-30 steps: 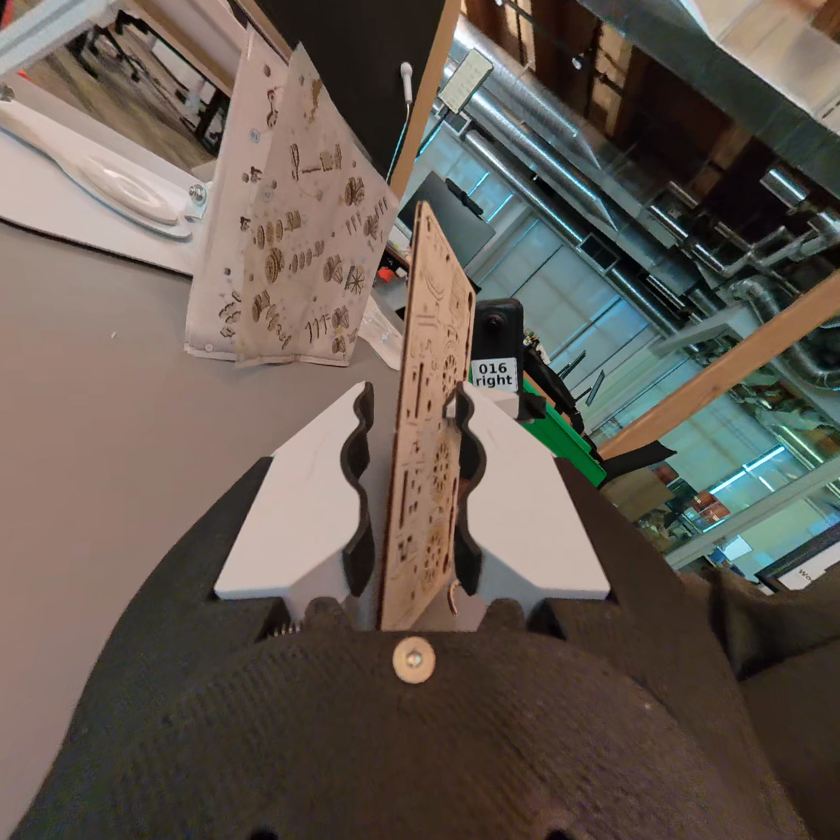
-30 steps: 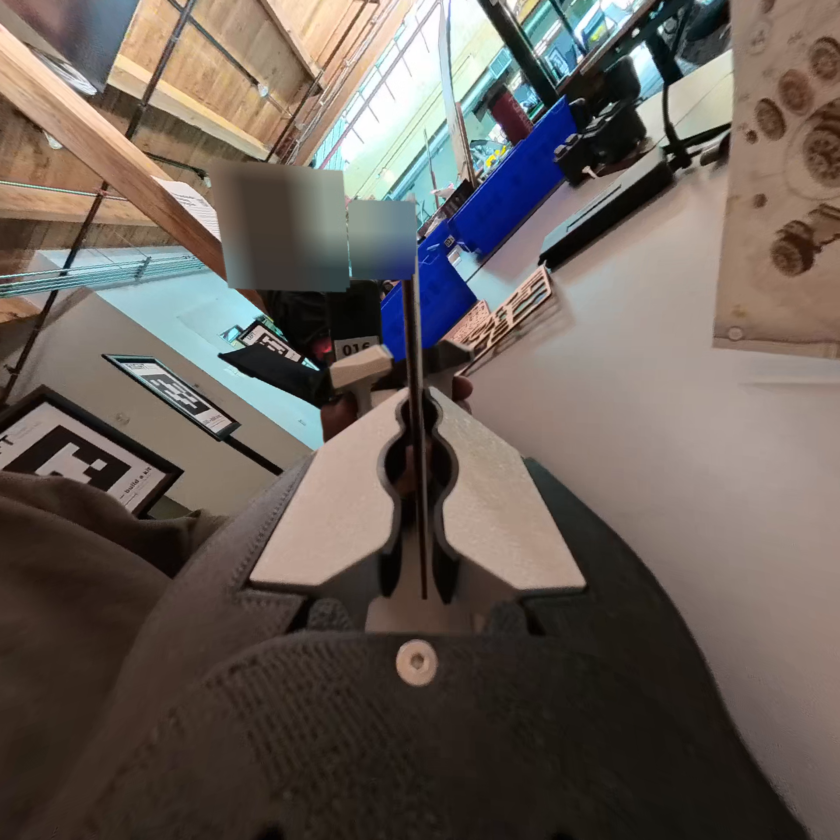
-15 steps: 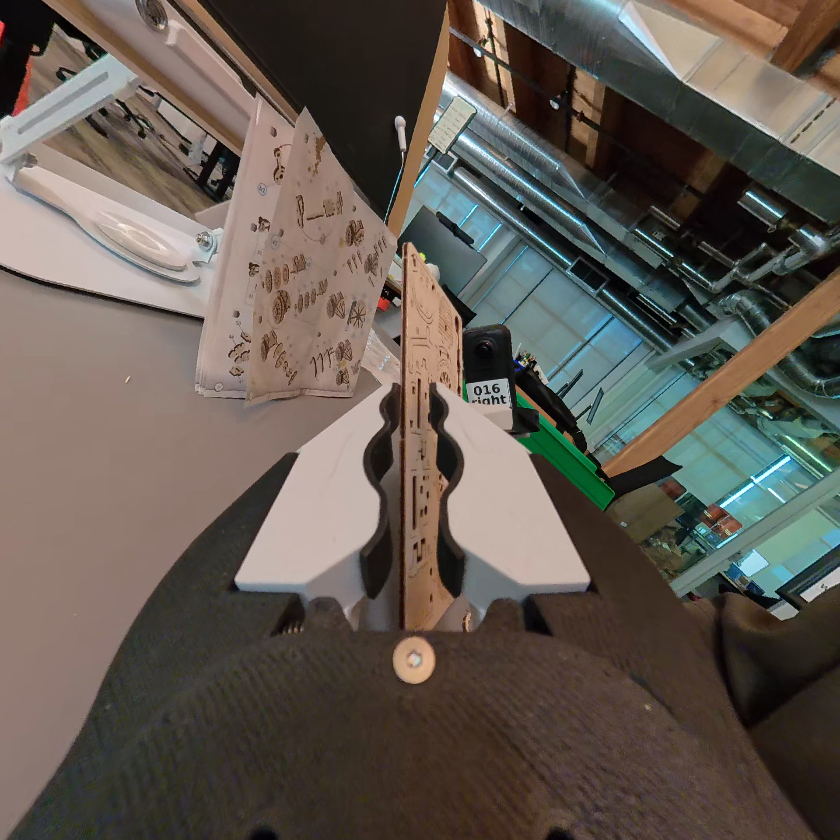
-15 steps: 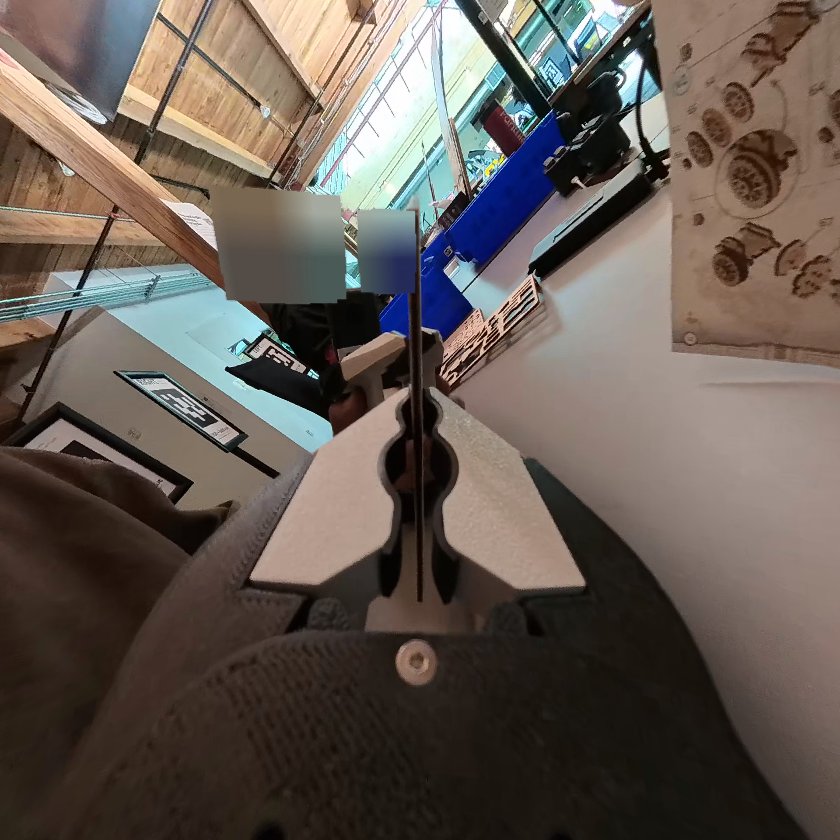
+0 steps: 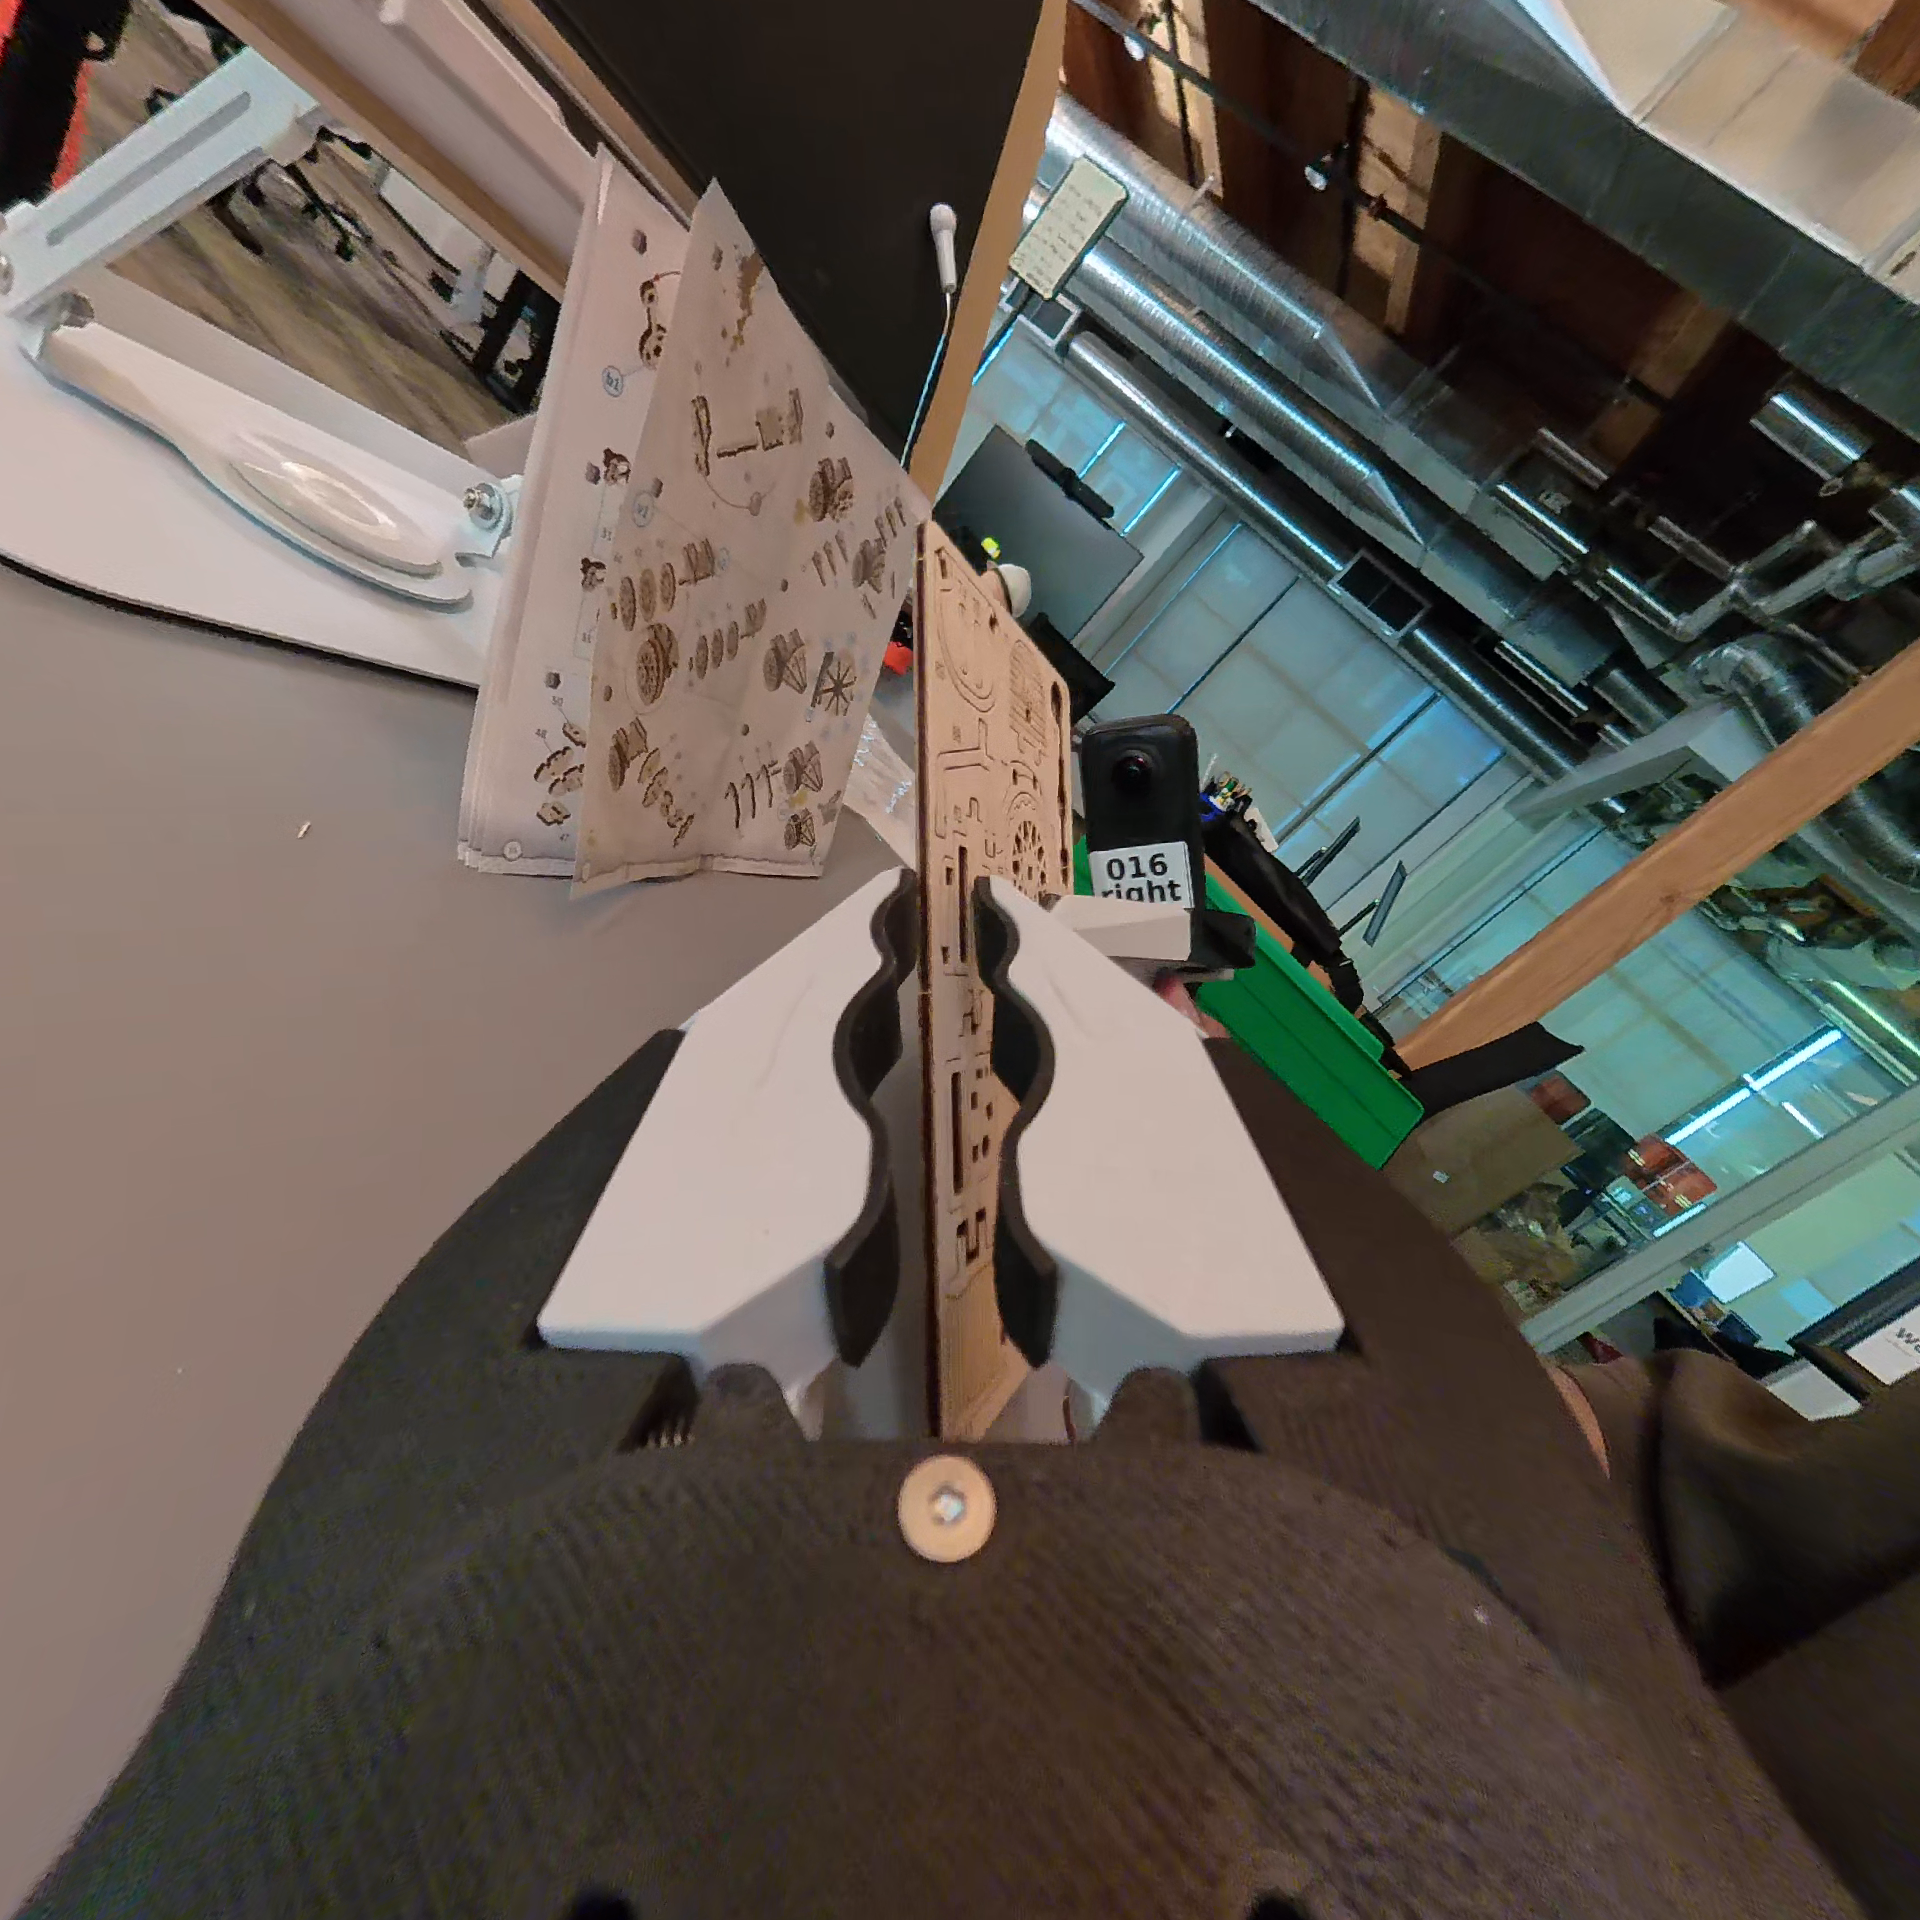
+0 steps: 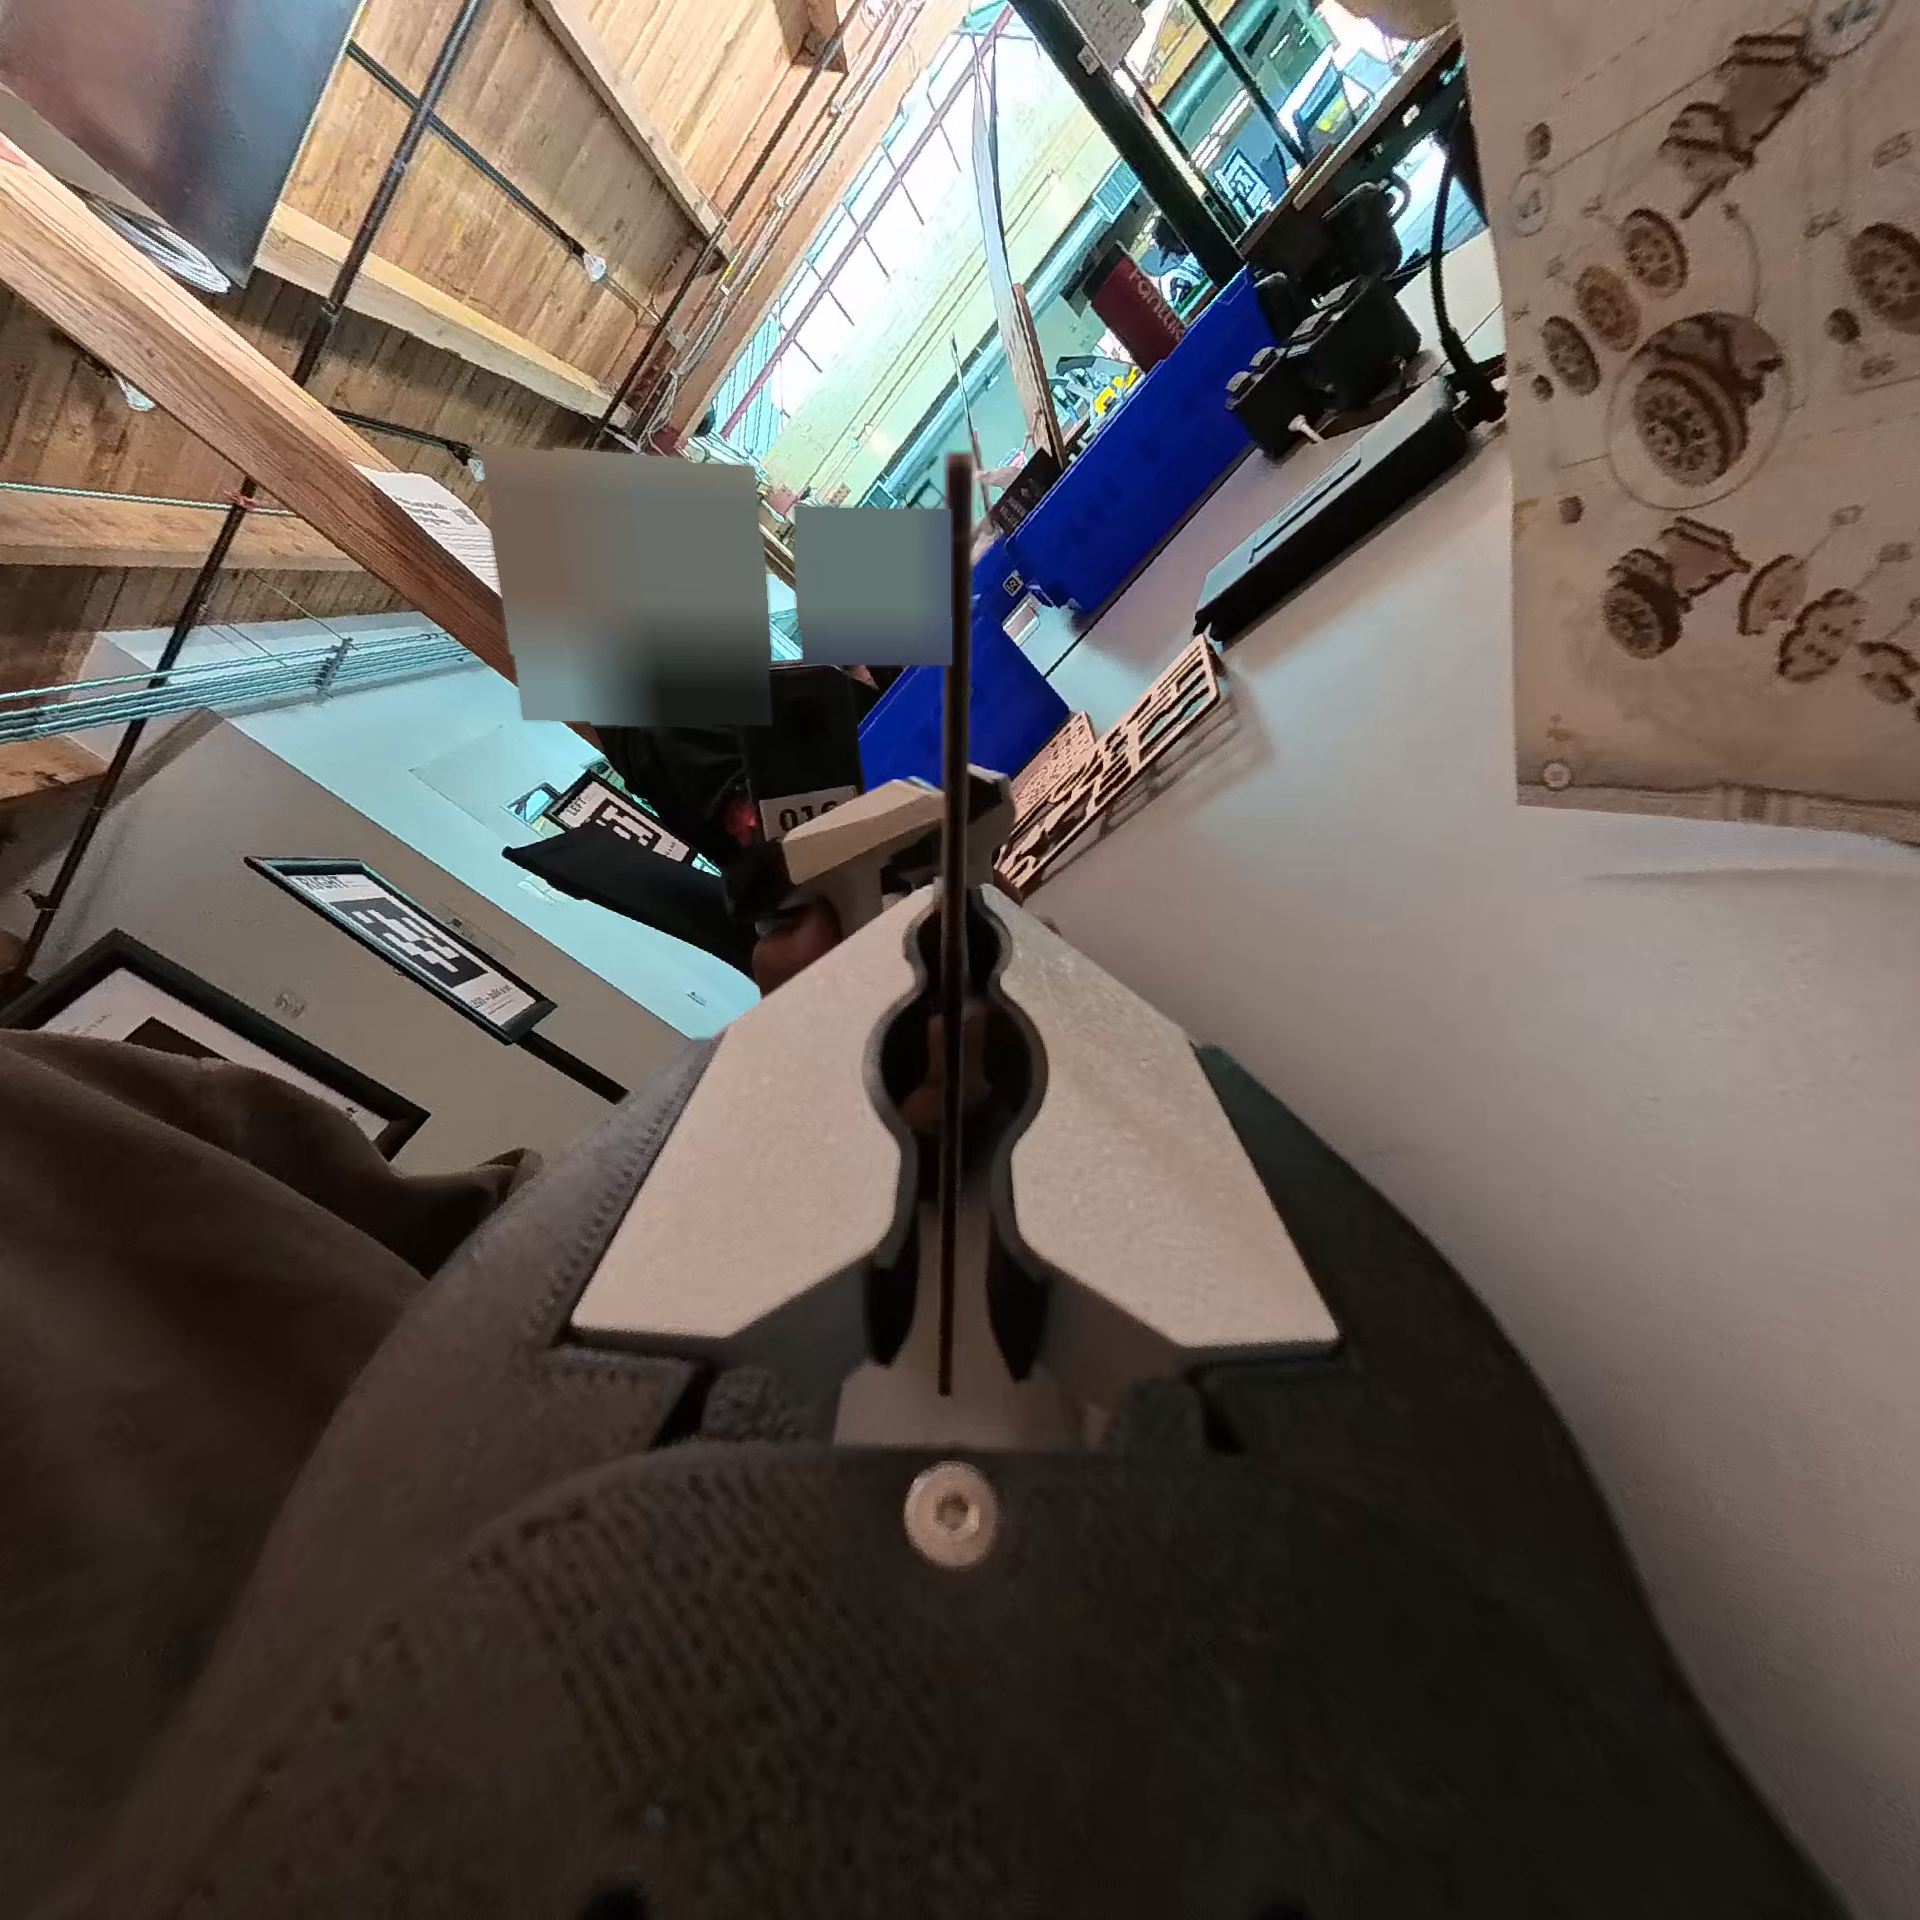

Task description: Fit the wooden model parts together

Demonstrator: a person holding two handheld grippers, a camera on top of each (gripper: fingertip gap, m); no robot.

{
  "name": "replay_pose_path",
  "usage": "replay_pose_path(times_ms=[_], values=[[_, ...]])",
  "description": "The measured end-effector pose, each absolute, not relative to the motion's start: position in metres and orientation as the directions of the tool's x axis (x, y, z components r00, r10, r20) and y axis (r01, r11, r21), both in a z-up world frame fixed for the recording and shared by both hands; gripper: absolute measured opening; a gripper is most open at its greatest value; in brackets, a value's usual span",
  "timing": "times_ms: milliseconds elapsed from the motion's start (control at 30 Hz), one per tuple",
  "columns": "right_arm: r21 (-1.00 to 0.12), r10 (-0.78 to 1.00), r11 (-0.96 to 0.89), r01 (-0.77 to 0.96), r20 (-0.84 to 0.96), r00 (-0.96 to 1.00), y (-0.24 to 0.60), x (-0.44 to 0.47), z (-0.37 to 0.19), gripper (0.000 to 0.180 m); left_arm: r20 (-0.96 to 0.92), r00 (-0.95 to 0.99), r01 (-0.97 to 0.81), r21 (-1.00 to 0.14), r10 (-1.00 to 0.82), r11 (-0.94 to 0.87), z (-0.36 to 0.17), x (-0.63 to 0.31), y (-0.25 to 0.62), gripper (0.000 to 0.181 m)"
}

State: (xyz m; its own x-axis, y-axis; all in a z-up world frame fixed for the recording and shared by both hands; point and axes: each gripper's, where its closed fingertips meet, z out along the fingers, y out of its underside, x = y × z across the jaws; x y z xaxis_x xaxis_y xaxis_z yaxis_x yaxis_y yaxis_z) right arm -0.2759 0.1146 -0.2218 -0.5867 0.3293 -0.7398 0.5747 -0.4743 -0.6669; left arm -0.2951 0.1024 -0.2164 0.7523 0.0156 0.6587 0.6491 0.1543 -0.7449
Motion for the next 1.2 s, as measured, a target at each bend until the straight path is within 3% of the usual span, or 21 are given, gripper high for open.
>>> replay_pose_path(times_ms=[33,667,1100,1200], values=[[-0.667,0.331,-0.474,0.574,-0.740,-0.586,0.115,-0.276,-0.222,0.002,0.659,0.752,0.649,-0.745,0.018,0.153,-0.217,-0.295,0.103,0.009],[-0.670,0.400,-0.459,0.583,-0.742,-0.538,0.116,-0.281,-0.232,0.002,0.647,0.746,0.642,-0.762,0.156,0.092,-0.232,-0.300,0.104,0.011],[-0.666,0.343,-0.521,0.535,-0.736,-0.583,0.125,-0.278,-0.217,0.002,0.666,0.746,0.663,-0.745,0.015,0.065,-0.225,-0.285,0.103,0.005],[-0.671,0.307,-0.517,0.531,-0.724,-0.618,0.123,-0.274,-0.212,0.032,0.652,0.759,0.650,-0.757,0.000,0.070,-0.222,-0.282,0.102,0.003]])
